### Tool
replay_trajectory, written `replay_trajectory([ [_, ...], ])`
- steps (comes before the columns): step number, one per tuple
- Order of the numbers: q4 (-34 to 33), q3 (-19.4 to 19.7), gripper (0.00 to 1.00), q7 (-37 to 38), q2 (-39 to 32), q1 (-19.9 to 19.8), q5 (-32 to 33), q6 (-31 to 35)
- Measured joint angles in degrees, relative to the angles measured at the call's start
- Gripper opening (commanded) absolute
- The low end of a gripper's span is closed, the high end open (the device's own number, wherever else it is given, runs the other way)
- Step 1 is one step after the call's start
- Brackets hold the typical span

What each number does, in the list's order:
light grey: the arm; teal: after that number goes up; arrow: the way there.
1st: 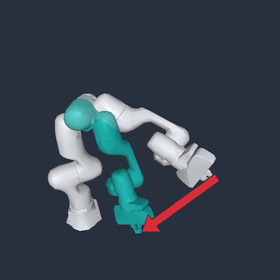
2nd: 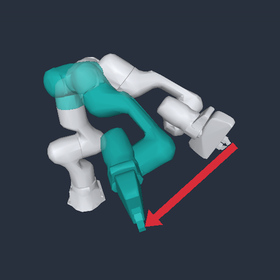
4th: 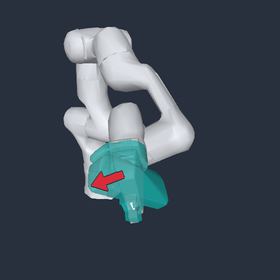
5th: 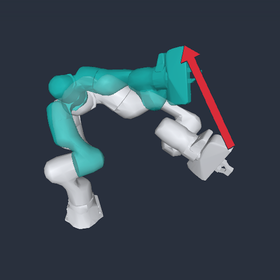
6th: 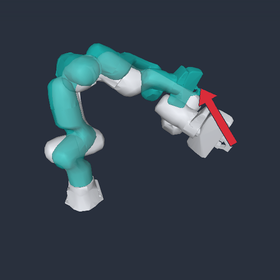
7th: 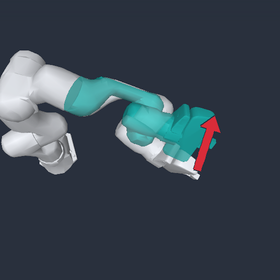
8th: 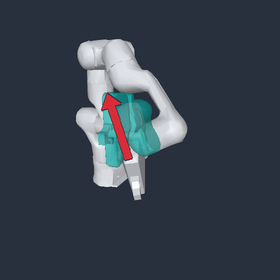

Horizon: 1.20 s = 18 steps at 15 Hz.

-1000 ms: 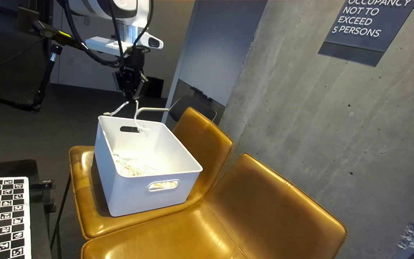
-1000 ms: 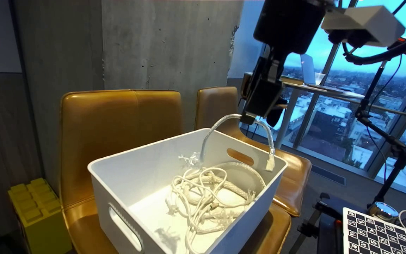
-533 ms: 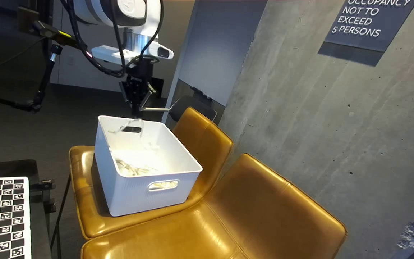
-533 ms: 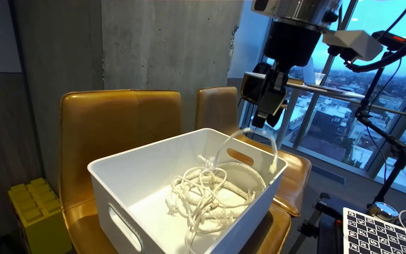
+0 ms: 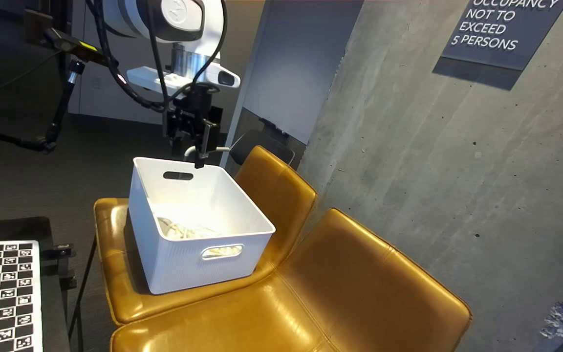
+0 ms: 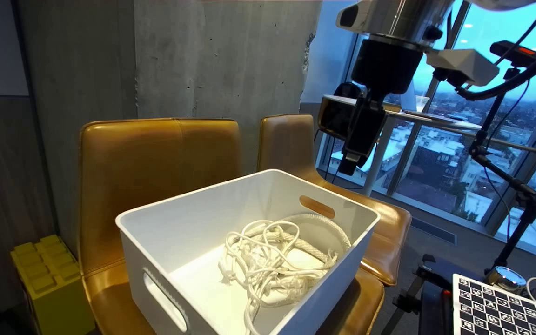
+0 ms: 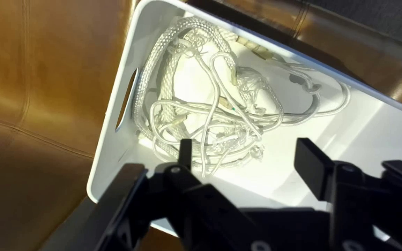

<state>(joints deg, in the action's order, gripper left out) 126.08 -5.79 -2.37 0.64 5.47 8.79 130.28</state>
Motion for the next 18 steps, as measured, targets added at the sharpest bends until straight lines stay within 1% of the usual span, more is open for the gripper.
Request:
replay_trajectory([
  [6, 0.4, 0.7, 1.0, -2.3, 0.1, -0.9, -3.5, 0.0],
  [18, 0.4, 0.7, 1.0, -2.3, -0.2, -0.9, -3.6, 0.0],
])
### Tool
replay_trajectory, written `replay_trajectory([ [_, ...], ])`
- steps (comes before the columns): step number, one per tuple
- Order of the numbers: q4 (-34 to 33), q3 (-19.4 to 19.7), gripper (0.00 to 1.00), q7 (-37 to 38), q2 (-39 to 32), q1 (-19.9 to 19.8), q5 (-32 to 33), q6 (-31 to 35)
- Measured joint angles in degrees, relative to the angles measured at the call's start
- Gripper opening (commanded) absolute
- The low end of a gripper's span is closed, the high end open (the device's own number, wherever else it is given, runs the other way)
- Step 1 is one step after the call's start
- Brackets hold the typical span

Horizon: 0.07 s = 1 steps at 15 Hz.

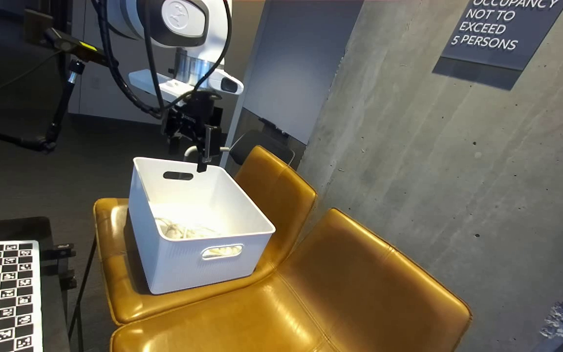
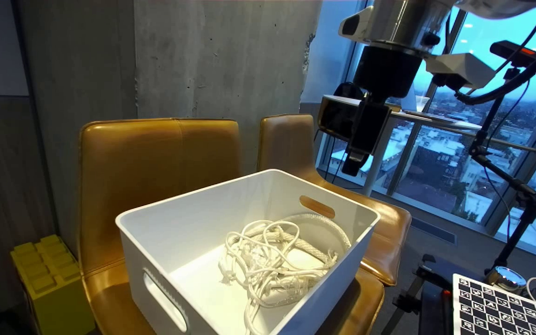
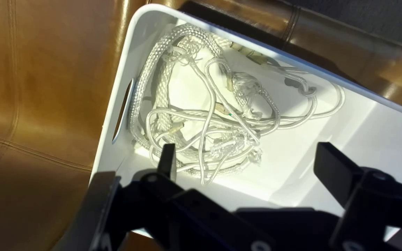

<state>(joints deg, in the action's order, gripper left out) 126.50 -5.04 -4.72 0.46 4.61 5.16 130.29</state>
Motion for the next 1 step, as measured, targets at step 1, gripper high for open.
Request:
replay_trajectory([
  [1, 0.0, 0.0, 1.0, 0.0, 0.0, 0.0, 0.0, 0.0],
])
